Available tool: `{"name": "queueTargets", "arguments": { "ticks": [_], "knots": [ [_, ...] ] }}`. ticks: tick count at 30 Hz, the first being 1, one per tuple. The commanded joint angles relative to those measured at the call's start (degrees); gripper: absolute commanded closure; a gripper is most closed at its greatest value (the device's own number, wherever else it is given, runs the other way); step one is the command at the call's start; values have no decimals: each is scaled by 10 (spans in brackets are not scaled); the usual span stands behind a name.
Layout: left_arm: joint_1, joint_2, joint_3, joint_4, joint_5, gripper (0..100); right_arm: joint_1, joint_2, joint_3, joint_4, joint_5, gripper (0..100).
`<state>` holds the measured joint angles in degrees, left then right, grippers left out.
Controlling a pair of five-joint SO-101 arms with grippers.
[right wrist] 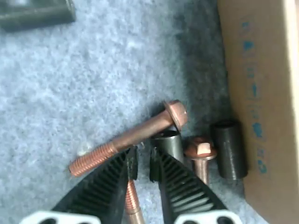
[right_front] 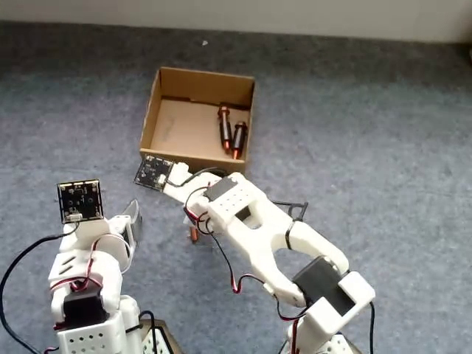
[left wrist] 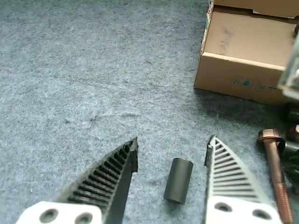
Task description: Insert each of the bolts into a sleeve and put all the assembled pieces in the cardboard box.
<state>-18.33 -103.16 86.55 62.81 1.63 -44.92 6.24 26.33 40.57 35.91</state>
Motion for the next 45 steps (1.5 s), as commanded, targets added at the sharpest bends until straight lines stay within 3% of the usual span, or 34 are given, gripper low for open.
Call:
{"name": "queueTargets", "arguments": {
  "ticks": [1, 5, 14, 32, 37, 45],
  "knots": [
    [-1, -6, -3, -11, -3, 748, 11, 12, -7, -21, 5, 947],
    [-1, -6, -3, -11, -3, 748, 11, 70, -8, -6, 5, 947],
    [-1, -6, -3, -11, -3, 748, 16, 51, -45, 128, 4, 993],
    [-1, -6, -3, -11, -3, 748, 21, 44, -46, 119, 0, 993],
    [-3, -6, -3, -11, -4, 748, 29, -47, -42, 138, -18, 988],
    [-3, -6, -3, -11, -4, 748, 33, -127, -22, 122, -51, 792]
  ]
}}
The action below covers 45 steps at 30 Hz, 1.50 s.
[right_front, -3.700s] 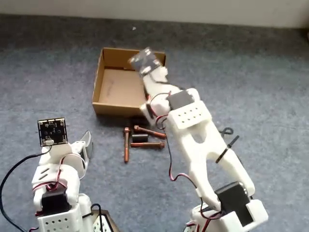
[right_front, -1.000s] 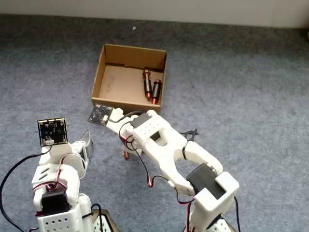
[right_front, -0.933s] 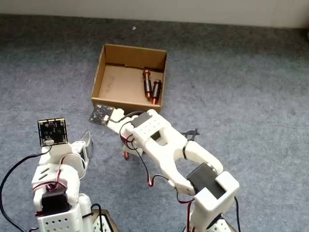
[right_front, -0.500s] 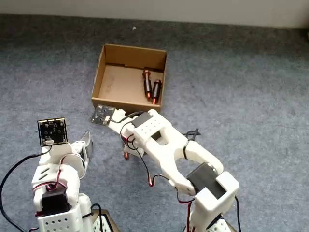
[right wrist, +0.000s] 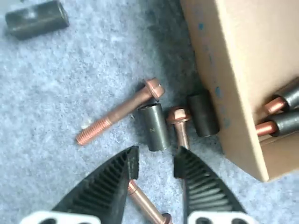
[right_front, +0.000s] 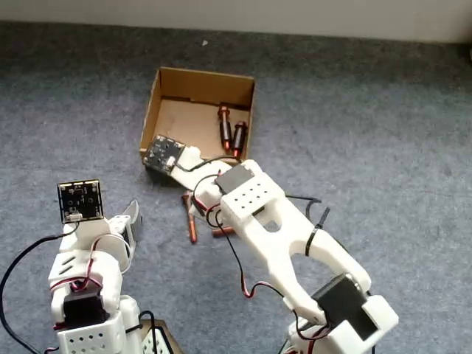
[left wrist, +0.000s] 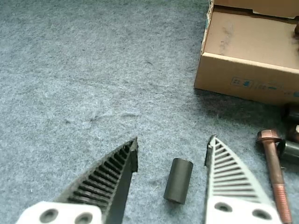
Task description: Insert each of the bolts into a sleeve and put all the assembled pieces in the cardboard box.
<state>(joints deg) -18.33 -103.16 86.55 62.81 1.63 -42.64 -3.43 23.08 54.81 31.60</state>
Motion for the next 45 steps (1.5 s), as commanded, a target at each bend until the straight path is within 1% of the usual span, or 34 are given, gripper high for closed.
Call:
{"name": "queueTargets", "arguments": {
  "ticks": [1, 5, 8, 11, 17, 19, 23, 25, 30, 36, 38, 41, 42, 45],
  "knots": [
    [-3, -6, -3, -11, -4, 748, 9, -23, 14, -36, -6, 792],
    [-3, -6, -3, -11, -4, 748, 9, 29, 13, -69, -5, 792],
    [-3, -6, -3, -11, -4, 748, 9, 74, 11, -71, -3, 792],
    [-3, -6, -3, -11, -4, 748, 1, 103, -5, -70, 24, 793],
    [-4, -6, -3, -11, -4, 748, -15, 140, -13, -69, 25, 802],
    [-4, -6, -3, -11, -4, 748, -16, 157, -17, -69, 26, 848],
    [-4, -6, -3, -11, -4, 748, -27, 172, -30, -67, 26, 998],
    [-4, -6, -3, -11, -4, 748, -29, 165, -31, -58, 25, 985],
    [-4, -6, -3, -11, -4, 748, -31, 116, -29, -7, 25, 994],
    [-4, -6, -3, -11, -4, 748, -31, 62, -28, -2, 23, 991],
    [-4, -6, -3, -11, -4, 748, -31, 61, -30, -3, 4, 960],
    [-4, -6, -3, -11, -4, 748, -39, 61, -29, -22, -47, 862],
    [-4, -6, -3, -11, -4, 748, -45, 61, -28, -29, -50, 846],
    [-3, -6, -3, -11, -4, 748, -73, 62, -28, -44, -50, 844]
  ]
}}
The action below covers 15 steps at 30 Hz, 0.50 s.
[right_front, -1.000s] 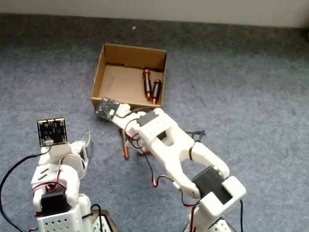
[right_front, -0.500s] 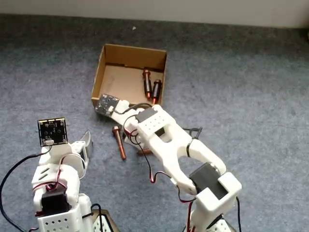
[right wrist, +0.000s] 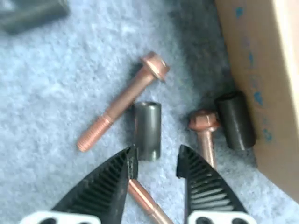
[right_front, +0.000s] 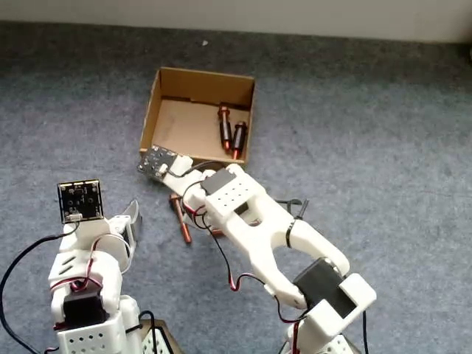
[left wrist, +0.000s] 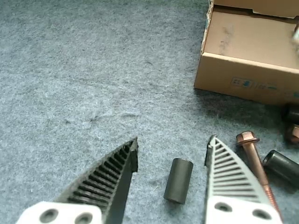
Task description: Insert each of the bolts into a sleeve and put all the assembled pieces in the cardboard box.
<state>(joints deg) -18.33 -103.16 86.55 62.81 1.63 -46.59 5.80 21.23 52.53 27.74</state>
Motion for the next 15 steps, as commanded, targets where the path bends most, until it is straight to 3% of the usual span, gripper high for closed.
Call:
{"name": "queueTargets", "arguments": {
  "ticks": [1, 15],
  "knots": [
    [-3, -6, -3, -11, -4, 748, -42, -30, -9, -26, -11, 844],
    [-4, -6, -3, -11, -4, 748, -5, 81, -60, -36, -11, 869]
  ]
}}
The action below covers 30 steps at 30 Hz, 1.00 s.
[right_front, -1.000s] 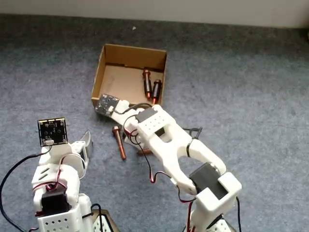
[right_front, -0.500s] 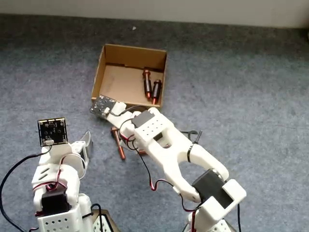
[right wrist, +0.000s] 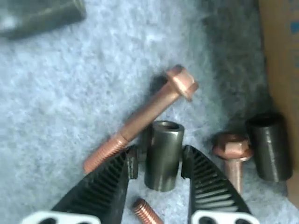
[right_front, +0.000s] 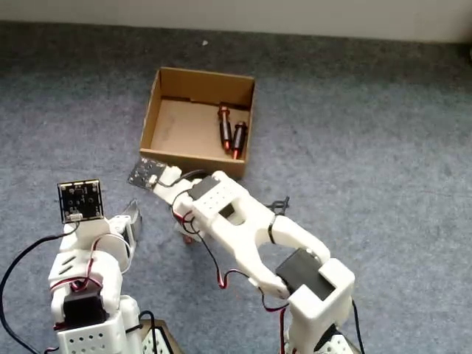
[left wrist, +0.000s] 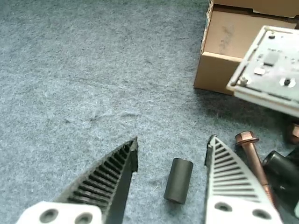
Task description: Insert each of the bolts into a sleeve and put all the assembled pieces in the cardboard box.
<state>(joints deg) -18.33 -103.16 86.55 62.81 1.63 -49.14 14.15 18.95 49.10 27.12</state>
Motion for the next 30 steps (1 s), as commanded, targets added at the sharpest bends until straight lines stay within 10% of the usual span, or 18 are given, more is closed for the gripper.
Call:
{"name": "queueTargets", "arguments": {
  "ticks": [1, 12, 30],
  "knots": [
    [-4, -6, -3, -11, -4, 748, 23, -1, -39, -2, -5, 882],
    [-4, -6, -3, -11, -4, 748, 35, -27, -43, 102, -5, 993],
    [-4, 0, -113, 18, -75, 748, 248, -566, 289, 141, -74, 993]
  ]
}}
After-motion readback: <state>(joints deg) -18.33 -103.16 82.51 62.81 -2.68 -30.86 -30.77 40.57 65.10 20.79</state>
